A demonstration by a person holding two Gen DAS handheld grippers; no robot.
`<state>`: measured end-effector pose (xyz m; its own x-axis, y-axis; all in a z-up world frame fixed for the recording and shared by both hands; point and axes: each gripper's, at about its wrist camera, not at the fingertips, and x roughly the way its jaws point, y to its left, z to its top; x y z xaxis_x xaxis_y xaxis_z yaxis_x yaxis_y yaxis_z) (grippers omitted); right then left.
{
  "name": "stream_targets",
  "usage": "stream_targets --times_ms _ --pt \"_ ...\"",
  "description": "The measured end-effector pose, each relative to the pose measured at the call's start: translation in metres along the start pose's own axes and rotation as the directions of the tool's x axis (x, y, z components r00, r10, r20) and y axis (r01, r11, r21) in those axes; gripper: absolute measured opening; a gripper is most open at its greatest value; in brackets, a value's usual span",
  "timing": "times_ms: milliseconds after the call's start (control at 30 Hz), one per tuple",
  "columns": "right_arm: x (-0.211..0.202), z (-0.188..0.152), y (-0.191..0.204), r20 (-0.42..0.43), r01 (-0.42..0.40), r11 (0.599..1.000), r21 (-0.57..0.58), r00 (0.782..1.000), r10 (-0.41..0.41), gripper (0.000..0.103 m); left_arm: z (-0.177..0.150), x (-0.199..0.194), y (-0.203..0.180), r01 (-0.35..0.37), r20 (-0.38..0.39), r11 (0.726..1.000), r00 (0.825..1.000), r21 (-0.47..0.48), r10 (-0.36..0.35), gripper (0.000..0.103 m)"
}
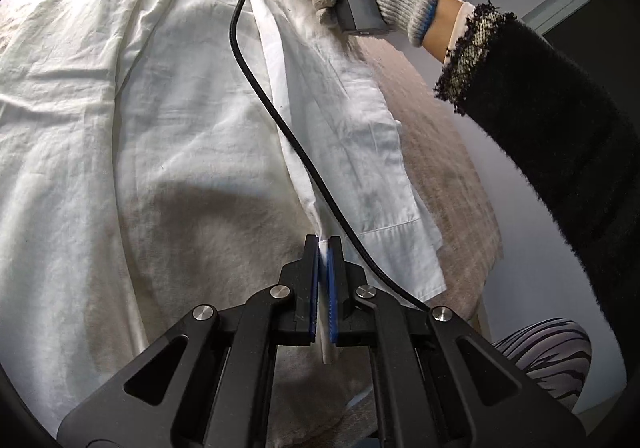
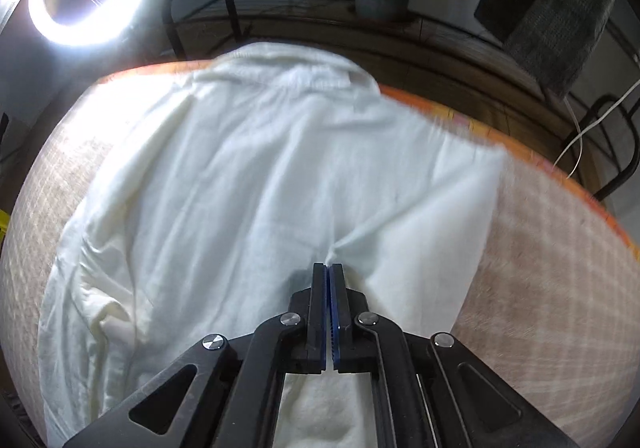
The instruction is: Fold small clothes
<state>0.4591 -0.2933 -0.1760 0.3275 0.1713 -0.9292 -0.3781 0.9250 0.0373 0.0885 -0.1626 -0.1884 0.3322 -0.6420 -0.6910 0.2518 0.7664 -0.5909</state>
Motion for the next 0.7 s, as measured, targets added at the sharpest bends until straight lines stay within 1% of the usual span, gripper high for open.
stream_targets --times_ms 33,67,100,167,200,233,300,367,433,467,567,600,667,700 --pt "-0.004 -0.002 -0.003 0.011 -0.011 1.000 0.011 1.000 0.011 0.003 0.000 0.000 -0.002 -0.007 0.002 1.000 1.000 0.005 0.007 0.001" --pt "-0.010 -0.004 -0.007 0.020 -0.023 0.999 0.030 1.000 0.022 0.010 -0.001 -0.001 -0.003 -0.012 0.004 1.000 1.000 0.009 0.012 0.001" --pt "-0.021 -0.008 -0.012 0.036 -0.047 0.997 0.053 0.998 0.045 0.021 -0.001 -0.002 -0.007 -0.016 0.006 1.000 1.000 0.014 0.016 0.001" --pt "-0.047 -0.017 -0.022 0.082 -0.066 0.994 0.084 0.995 0.060 0.024 -0.001 -0.008 -0.007 -0.021 0.013 1.000 1.000 0.021 0.021 0.001" --pt "-0.067 -0.028 -0.031 0.116 -0.085 0.990 0.114 0.991 0.072 0.026 -0.001 -0.010 -0.009 -0.021 0.014 0.999 1.000 0.025 0.021 0.001" --pt "-0.079 -0.034 -0.035 0.133 -0.099 0.986 0.133 0.988 0.081 0.026 -0.001 -0.009 -0.013 -0.026 0.017 0.999 1.000 0.033 0.025 0.001" --pt "-0.111 -0.060 -0.049 0.177 -0.121 0.975 0.188 0.980 0.087 0.026 -0.003 -0.009 -0.016 -0.051 0.016 0.998 0.999 0.049 0.050 0.002" --pt "-0.137 -0.094 -0.060 0.207 -0.154 0.958 0.241 0.973 0.105 0.026 -0.006 -0.011 -0.016 -0.063 0.009 0.997 0.998 0.045 0.063 0.002" --pt "-0.159 -0.137 -0.069 0.214 -0.156 0.949 0.273 0.972 0.098 0.027 -0.006 -0.021 -0.015 -0.070 0.006 0.997 0.998 0.045 0.070 0.002" --pt "-0.168 -0.160 -0.071 0.209 -0.152 0.945 0.289 0.973 0.093 0.030 -0.008 -0.026 -0.016 -0.071 0.012 0.996 0.997 0.054 0.071 0.002" --pt "-0.184 -0.226 -0.074 0.171 -0.185 0.926 0.329 0.976 0.134 0.037 -0.015 -0.043 -0.019 -0.094 0.037 0.992 0.995 0.088 0.091 0.002" --pt "-0.188 -0.251 -0.071 0.155 -0.197 0.920 0.337 0.976 0.152 0.041 -0.014 -0.045 -0.019 -0.097 0.047 0.991 0.995 0.092 0.093 0.002" --pt "-0.186 -0.277 -0.063 0.129 -0.208 0.918 0.338 0.976 0.174 0.044 -0.017 -0.053 -0.021 -0.106 0.066 0.990 0.993 0.098 0.100 0.002" --pt "-0.185 -0.292 -0.057 0.108 -0.207 0.920 0.334 0.978 0.180 0.044 -0.018 -0.056 -0.022 -0.109 0.075 0.989 0.992 0.104 0.102 0.002"
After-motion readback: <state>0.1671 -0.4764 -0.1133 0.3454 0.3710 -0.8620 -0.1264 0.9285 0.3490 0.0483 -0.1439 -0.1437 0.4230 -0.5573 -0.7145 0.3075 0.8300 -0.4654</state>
